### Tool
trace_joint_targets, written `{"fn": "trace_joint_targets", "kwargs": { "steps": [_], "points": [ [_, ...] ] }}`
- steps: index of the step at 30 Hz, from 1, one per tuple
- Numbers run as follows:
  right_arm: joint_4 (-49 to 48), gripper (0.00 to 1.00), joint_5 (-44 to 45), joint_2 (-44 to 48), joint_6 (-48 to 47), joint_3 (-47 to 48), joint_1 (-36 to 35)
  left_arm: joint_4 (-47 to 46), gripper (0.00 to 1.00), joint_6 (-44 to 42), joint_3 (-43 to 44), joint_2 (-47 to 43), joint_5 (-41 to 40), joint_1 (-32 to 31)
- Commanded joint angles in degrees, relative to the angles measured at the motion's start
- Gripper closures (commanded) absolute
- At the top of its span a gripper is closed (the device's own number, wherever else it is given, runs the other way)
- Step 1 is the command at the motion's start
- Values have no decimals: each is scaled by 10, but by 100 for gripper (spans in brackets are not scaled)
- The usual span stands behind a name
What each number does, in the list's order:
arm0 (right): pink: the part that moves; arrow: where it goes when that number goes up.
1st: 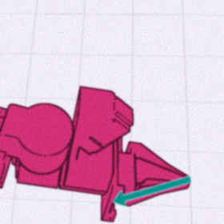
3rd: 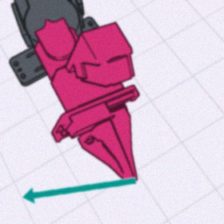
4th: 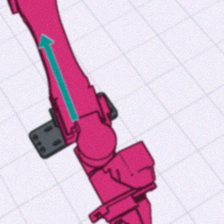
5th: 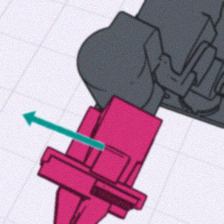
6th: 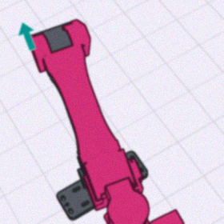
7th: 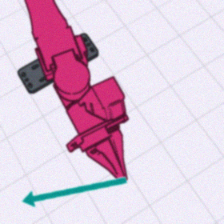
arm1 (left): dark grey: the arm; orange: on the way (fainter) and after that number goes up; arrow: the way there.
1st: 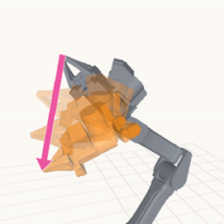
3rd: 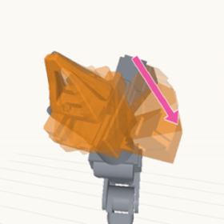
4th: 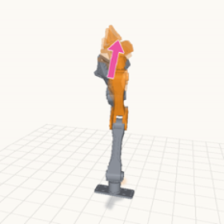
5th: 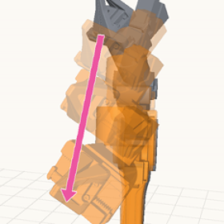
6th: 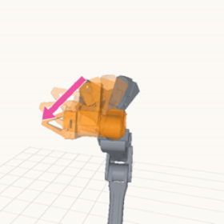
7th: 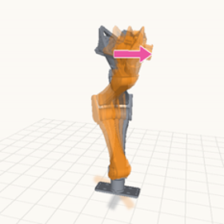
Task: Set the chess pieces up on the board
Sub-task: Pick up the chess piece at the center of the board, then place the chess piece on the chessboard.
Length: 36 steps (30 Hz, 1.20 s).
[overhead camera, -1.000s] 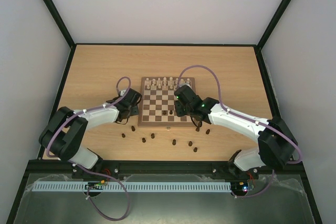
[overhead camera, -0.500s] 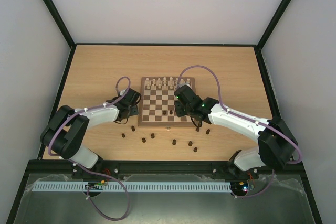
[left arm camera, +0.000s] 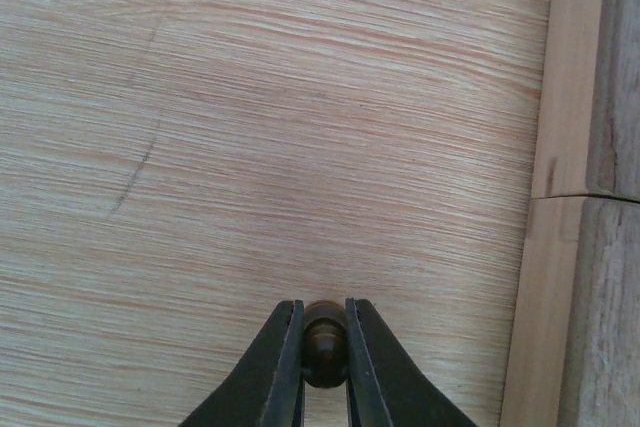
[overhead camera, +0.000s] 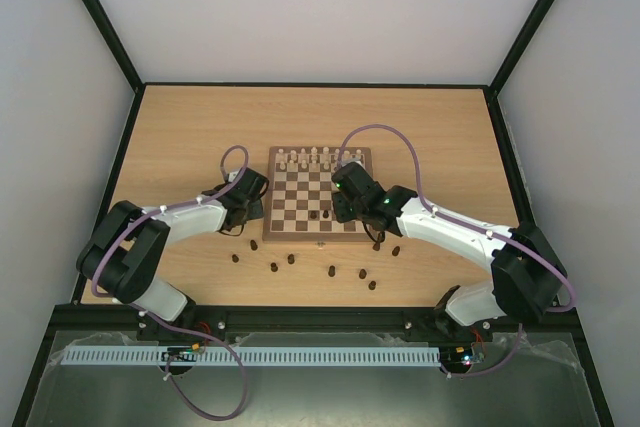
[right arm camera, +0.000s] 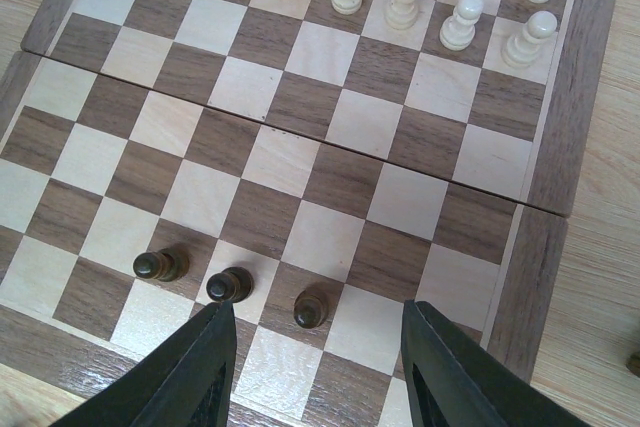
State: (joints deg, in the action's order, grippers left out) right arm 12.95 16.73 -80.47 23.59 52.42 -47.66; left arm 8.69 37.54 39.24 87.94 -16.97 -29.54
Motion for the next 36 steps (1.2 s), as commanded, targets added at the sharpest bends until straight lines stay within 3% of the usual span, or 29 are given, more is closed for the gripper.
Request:
{"fn": "trace_joint_targets", "kwargs": {
  "steps": [1,10,23,36],
  "points": [
    [5,54,0,-6,3,-6,-2,8,98,0,3,-3,-5,4],
    [6,54,7,-2,4,-7,-2,58,98,-5,25,-54,2,-12],
    [19,54,59,19,13,-12,2,159,98,-36,118,-67,31,-116],
    [20,54,58,45,25,-25,36,149,98,-47,159,6,56,-175]
  ]
}}
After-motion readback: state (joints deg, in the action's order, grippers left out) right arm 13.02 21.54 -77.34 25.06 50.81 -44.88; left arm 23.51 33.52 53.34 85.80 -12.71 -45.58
